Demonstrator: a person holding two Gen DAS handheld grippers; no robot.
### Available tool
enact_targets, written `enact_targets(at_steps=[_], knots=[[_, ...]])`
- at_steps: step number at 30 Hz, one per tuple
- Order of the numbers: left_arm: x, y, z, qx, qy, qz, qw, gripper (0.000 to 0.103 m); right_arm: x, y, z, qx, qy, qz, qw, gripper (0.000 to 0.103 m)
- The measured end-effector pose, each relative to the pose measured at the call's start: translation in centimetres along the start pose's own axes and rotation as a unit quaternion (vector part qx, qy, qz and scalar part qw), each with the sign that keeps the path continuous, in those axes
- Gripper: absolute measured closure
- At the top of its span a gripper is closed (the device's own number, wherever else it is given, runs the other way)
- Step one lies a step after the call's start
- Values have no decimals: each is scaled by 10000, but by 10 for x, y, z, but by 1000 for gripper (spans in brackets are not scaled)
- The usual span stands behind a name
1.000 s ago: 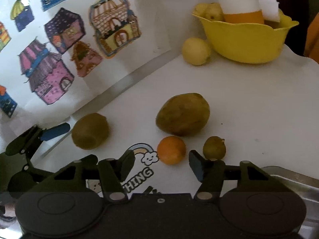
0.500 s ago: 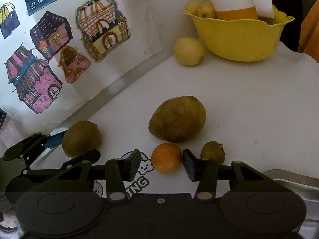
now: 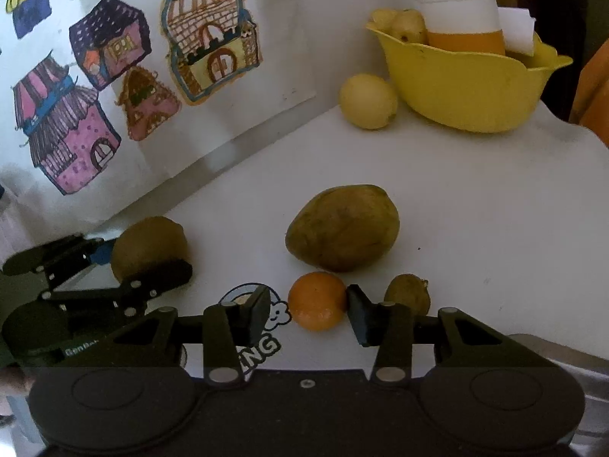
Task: Organize fruits
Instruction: 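Grasp the brown kiwi with the left tool while the right tool grasps an orange, then carry the kiwi and the orange over the tray with both tools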
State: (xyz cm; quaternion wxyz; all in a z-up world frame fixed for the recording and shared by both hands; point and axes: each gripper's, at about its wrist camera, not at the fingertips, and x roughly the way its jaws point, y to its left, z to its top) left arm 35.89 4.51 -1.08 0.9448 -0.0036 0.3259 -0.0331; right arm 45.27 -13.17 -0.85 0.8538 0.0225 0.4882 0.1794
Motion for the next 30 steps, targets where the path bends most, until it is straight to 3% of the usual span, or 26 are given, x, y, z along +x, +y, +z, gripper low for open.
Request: enact_targets(at_steps=[5, 14, 22, 30], knots=[[-1, -2, -1, 37, 1, 59, 10000, 43, -1, -3, 0, 48, -20, 13, 10000, 68], [-9, -4, -5, -36, 54, -89, 9999, 44, -5, 1, -1, 99, 68, 168, 9998, 69], [-28, -11, -19, -95, 81, -501, 9987, 44, -24, 6, -11, 129, 6, 239, 9996, 69], [-50, -23, -35, -138, 84, -819, 9965, 44, -68, 11, -22, 117, -177, 290, 9994, 69]])
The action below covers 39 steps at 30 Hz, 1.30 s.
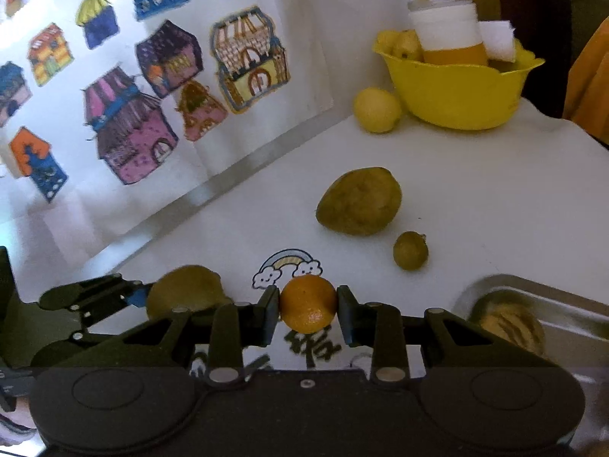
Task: Organize fruits
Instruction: 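Carry the kiwi and the orange over the tray with both tools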
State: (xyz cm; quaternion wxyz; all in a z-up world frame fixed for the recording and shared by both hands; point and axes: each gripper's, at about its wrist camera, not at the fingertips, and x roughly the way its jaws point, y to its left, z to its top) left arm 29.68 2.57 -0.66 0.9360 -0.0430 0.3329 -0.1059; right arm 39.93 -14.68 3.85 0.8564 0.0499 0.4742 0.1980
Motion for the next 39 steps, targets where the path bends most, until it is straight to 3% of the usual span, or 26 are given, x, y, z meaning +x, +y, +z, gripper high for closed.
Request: enact_targets(at_steps=[12, 24, 31, 39], knots=[[-33, -42, -11, -37, -53, -657, 9978, 44, -92, -1, -40, 49, -511, -64, 9987, 69], [-57, -103, -22, 83, -61, -1250, 9921, 44, -154, -19, -88, 149, -794, -288, 9963, 69], [-55, -134, -35, 44, 219, -1616, 9866, 44, -176, -44, -123, 410, -810, -470, 9948, 69], [-52, -158, -46, 198, 428, -1649, 9852, 44, -177, -74, -148, 702, -787, -638, 9924, 69]])
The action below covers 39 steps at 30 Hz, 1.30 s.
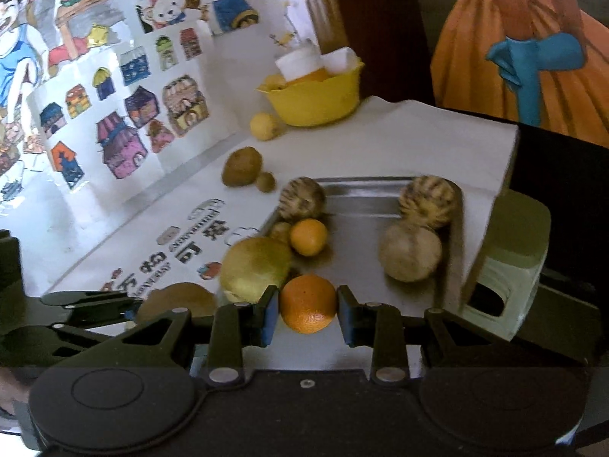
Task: Organize fruits
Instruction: 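Carry the kiwi and the orange over the tray with both tools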
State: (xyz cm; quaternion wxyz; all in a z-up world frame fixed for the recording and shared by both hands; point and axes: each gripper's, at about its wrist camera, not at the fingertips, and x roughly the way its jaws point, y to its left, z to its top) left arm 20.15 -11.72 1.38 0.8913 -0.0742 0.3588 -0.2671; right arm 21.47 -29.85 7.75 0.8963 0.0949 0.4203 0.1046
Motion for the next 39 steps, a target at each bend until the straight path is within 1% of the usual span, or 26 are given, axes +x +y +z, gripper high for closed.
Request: enact_targets(at_steps=[9, 12, 21, 33, 39], knots=[[9, -13, -5, 204, 96, 230, 9995, 44, 16, -23, -10, -69, -57, -408, 9991, 69], [11, -16, -5, 317, 55, 288, 9991, 44, 22, -26, -11, -112, -51, -467, 9988, 69], [16, -19, -7, 344, 58, 304, 9989, 44, 33, -23, -11, -423, -90, -680, 9968, 69], [23, -17, -8, 291, 128, 260, 9992, 44, 37, -25, -12, -462, -97, -730, 9962, 69], [26, -22, -10, 405, 164, 337, 9985, 44, 38, -26, -12, -440, -109, -734, 9963, 69]])
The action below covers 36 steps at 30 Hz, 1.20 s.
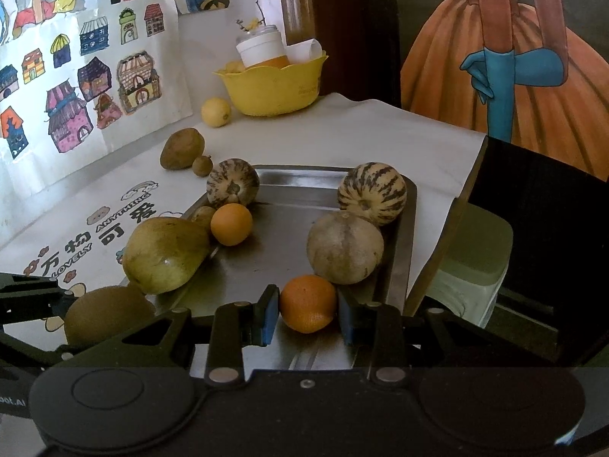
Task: Organize fruits
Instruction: 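Carry the kiwi and the orange over the tray with both tools, then open both tools to release the kiwi and orange into the tray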
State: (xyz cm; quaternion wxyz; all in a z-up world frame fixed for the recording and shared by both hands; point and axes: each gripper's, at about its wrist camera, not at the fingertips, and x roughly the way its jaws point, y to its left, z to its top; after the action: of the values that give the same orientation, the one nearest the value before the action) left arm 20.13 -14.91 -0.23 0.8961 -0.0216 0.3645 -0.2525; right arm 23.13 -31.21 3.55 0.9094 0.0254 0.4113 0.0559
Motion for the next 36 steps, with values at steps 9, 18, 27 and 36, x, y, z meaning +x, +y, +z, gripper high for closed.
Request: enact_targets(at_steps=[9, 18, 27, 36], knots=[[2, -2, -3, 71, 26, 27, 10000, 43, 0, -1, 0, 13, 29, -8, 10000, 68], [0, -4, -6, 145, -10, 7, 9999, 42, -2, 0, 0, 51, 135, -34, 9999, 67], [-25, -7, -8, 128, -414, 167, 9989, 22, -23, 1, -1, 193, 164, -98, 9996, 53], [-63, -4, -18, -147, -661, 405, 9969, 2, -63, 22, -3, 93, -17, -138, 9999, 14]])
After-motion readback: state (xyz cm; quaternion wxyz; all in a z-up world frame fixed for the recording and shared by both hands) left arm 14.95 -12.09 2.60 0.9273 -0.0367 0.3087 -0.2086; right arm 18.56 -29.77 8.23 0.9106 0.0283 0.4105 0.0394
